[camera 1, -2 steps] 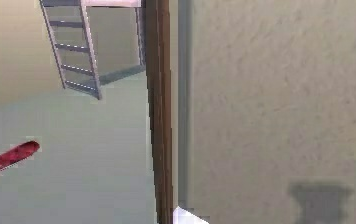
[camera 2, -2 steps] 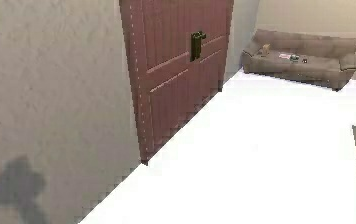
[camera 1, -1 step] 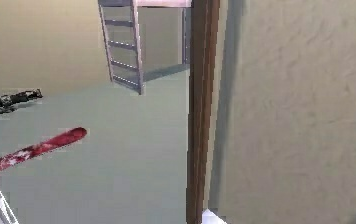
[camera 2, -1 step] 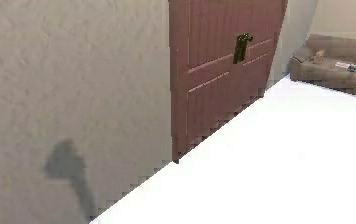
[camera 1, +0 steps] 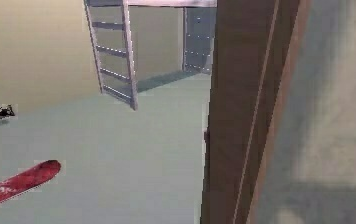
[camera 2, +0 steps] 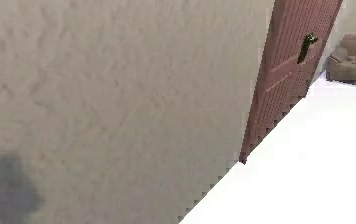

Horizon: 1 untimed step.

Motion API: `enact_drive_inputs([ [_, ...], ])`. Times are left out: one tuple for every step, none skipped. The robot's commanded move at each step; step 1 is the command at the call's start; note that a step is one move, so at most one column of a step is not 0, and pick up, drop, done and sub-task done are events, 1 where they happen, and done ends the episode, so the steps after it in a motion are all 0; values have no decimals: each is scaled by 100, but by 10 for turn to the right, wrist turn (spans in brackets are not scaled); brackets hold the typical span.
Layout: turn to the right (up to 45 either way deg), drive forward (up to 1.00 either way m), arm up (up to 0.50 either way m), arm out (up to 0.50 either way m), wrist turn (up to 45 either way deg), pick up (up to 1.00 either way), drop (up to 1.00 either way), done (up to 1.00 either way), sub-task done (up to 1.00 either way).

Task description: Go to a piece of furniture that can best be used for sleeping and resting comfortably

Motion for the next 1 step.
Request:
enact_drive_inputs([
  [-420, 0, 0, 0, 0, 0, 0, 0, 0],
])
